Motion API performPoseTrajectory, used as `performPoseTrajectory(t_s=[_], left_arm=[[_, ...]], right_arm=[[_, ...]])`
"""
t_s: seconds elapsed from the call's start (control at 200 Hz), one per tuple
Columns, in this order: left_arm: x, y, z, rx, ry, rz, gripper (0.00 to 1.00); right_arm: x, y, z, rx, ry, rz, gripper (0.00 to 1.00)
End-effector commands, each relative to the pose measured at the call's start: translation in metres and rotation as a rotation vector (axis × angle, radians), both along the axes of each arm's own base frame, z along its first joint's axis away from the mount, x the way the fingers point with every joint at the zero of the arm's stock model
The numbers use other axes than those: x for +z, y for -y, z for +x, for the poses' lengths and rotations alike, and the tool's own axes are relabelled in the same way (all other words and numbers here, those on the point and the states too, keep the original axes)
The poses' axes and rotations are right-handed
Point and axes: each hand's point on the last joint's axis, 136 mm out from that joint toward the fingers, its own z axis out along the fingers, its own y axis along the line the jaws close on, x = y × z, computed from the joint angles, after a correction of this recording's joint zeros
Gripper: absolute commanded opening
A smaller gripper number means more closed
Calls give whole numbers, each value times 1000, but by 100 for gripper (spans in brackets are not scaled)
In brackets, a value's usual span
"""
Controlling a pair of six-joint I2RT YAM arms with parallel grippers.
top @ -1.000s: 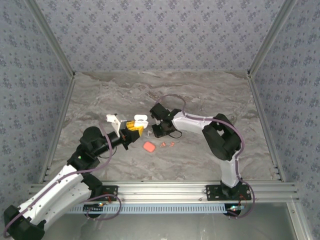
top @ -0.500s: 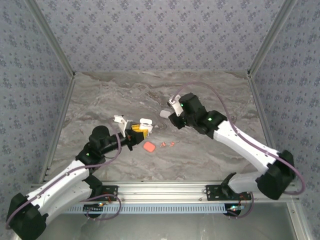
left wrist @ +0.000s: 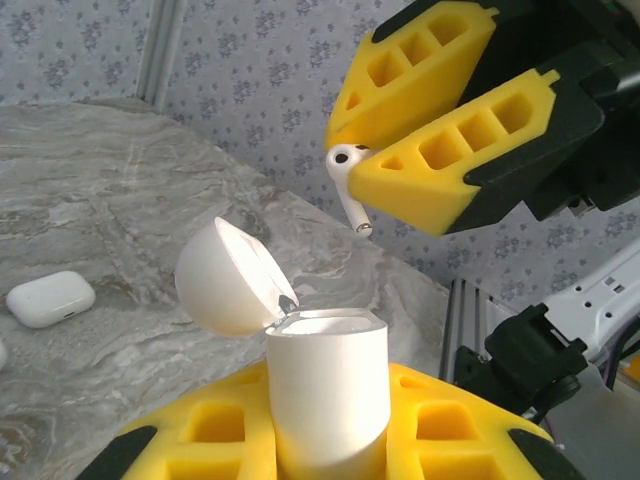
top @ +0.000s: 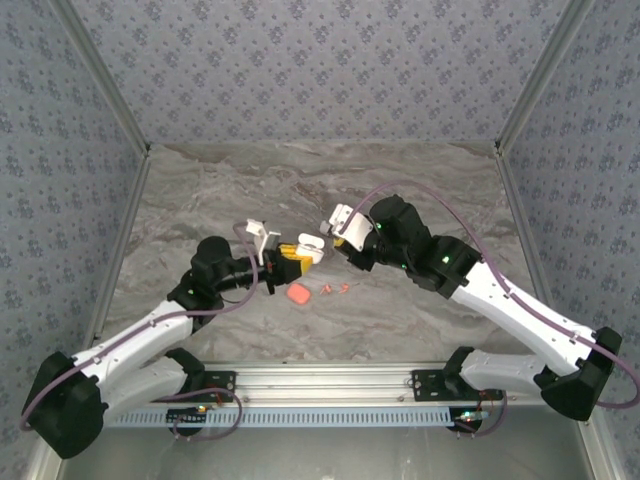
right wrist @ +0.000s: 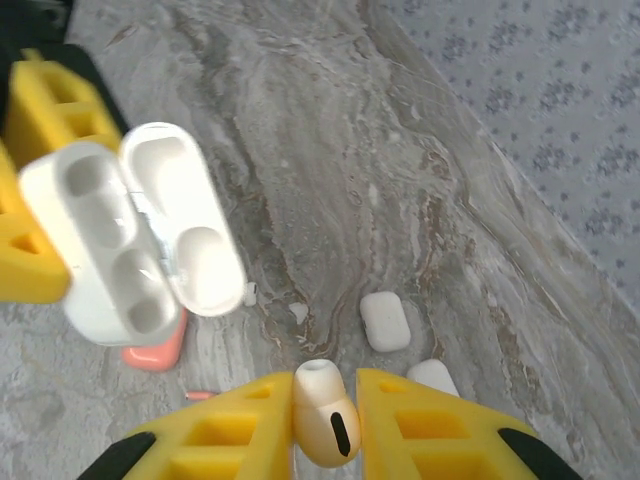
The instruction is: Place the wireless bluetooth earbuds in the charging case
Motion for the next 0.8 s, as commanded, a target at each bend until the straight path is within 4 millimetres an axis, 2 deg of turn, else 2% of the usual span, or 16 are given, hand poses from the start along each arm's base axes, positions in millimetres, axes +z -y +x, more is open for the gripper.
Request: performPoseTrajectory(t_s=[0.0,0.395,0.795], left_arm=[[31,5,-7,-52,67,-66,0],[31,7,-10,-72,70,-56,0],[31,7,-11,-70,72,-58,0]], right_arm=[[20,-3,-3,41,68,-6,24],[18,-22,-8,105,80,-32,24],[4,-26,-12,129,51,-82,25]])
